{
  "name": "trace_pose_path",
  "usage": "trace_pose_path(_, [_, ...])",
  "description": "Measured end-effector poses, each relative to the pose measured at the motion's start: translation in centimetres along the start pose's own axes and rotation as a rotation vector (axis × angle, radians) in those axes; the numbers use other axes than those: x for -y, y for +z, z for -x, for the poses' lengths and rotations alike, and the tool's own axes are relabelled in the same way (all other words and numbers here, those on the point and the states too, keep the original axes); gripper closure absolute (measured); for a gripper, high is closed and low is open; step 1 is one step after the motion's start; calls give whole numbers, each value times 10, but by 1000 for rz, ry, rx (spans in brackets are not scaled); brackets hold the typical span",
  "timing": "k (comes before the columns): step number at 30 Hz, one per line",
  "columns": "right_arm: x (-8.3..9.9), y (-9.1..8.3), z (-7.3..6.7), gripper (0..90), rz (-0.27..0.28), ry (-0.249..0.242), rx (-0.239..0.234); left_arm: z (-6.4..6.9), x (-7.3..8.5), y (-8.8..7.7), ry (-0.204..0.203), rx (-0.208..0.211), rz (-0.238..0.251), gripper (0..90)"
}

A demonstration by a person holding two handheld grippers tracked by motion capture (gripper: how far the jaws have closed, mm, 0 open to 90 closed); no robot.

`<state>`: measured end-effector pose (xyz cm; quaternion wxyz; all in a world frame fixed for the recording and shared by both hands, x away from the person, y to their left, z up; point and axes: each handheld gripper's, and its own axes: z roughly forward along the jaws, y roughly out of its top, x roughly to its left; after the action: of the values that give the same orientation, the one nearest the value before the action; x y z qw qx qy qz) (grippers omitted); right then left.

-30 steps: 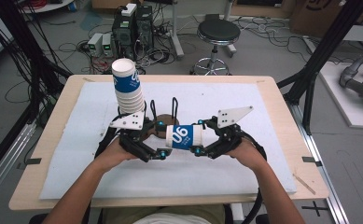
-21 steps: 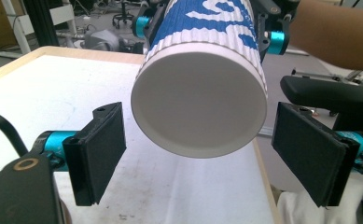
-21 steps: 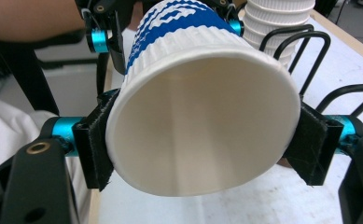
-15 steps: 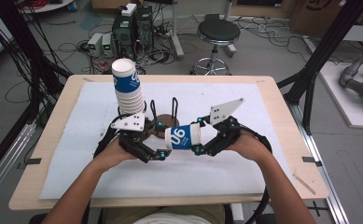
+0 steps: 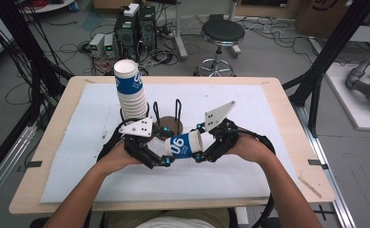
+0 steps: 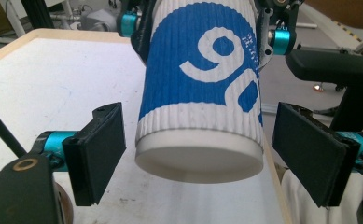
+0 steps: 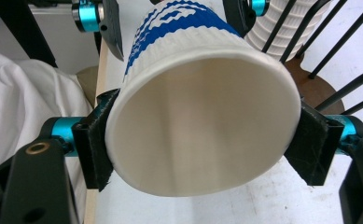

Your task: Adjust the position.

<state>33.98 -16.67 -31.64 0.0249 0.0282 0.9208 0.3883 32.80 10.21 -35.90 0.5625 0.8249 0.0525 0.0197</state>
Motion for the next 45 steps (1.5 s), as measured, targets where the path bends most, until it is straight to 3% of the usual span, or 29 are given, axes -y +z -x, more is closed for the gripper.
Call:
trace_pose_path(22, [-13, 15, -4, 220, -80, -39, -23, 2, 0, 8, 17, 14, -64, 177])
trace_pose_path(38, [-14, 17, -6, 221, -103, -54, -31, 1, 2, 11, 25, 56, -88, 274])
trace_pose_path(45, [-15, 15, -7, 200, -57, -55, -8, 0, 1, 8, 24, 51, -61, 281])
